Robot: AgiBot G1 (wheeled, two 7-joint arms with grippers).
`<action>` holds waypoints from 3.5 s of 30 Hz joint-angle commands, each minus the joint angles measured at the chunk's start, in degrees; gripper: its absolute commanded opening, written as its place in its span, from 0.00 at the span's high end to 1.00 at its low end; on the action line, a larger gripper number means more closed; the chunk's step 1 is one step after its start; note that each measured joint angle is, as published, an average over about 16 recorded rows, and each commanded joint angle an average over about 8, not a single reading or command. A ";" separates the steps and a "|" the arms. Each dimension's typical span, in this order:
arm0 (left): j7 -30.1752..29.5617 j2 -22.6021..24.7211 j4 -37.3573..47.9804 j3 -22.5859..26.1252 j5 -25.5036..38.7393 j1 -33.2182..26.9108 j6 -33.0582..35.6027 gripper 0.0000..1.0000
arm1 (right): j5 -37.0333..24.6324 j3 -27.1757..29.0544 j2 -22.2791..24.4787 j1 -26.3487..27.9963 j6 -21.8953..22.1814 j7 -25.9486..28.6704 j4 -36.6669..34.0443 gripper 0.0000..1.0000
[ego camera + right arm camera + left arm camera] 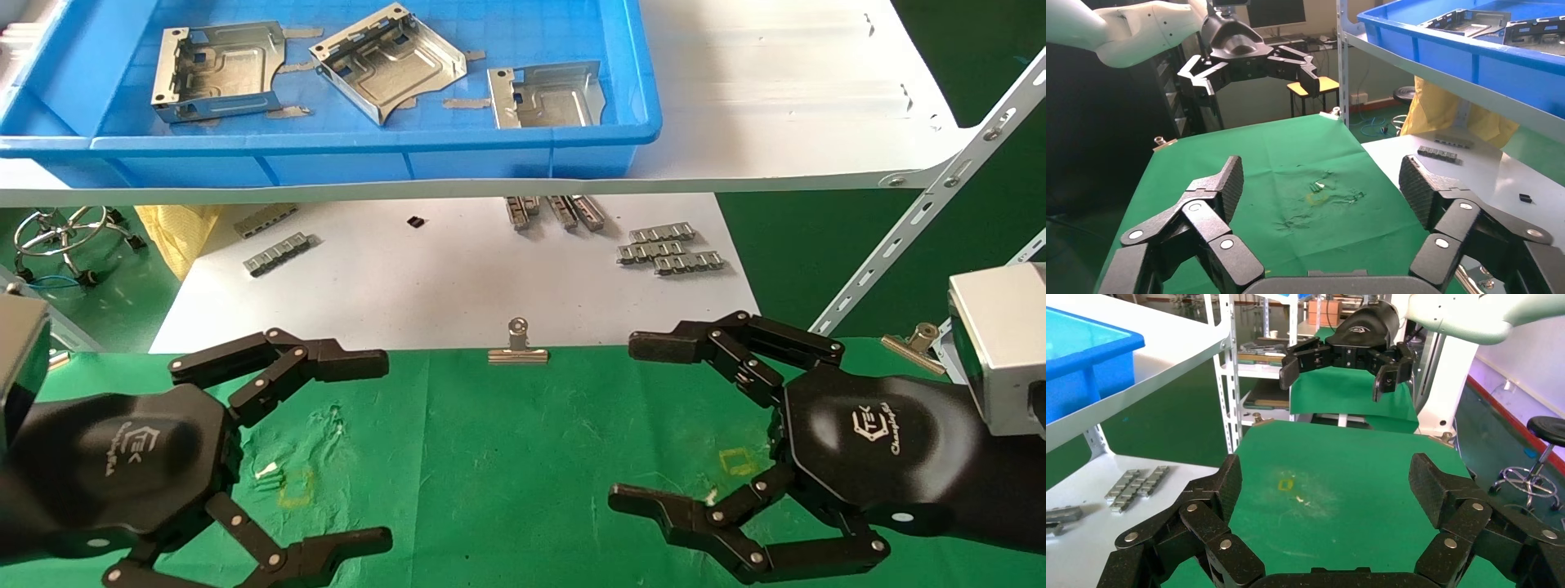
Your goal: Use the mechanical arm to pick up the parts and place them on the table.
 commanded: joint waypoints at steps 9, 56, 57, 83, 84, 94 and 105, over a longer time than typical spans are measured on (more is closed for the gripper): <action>0.00 0.00 0.00 0.00 0.00 0.00 0.00 0.00 | 0.00 0.00 0.00 0.00 0.00 0.00 0.00 1.00; 8.22 32.31 63.53 13.51 33.59 -52.58 -28.68 0.30 | 0.00 0.00 0.00 0.00 0.00 0.00 0.00 1.00; 8.20 32.91 64.74 13.91 34.22 -53.24 -29.36 0.43 | 0.00 0.00 0.00 0.00 0.00 0.00 0.00 1.00; 8.01 36.61 73.23 16.79 38.51 -56.53 -34.85 1.00 | 0.00 -0.01 0.00 0.00 0.00 0.00 0.00 0.00; 8.03 36.55 73.25 16.66 38.33 -56.40 -34.83 1.00 | 0.00 -0.01 0.00 0.00 0.00 0.00 0.00 0.00; 8.27 36.30 73.07 15.98 37.35 -56.27 -34.81 1.00 | 0.00 -0.01 0.00 0.00 0.00 0.00 0.00 0.00; 9.88 34.99 71.97 15.19 36.20 -57.83 -30.94 1.00 | 0.00 -0.01 0.00 0.00 0.00 0.00 0.00 0.00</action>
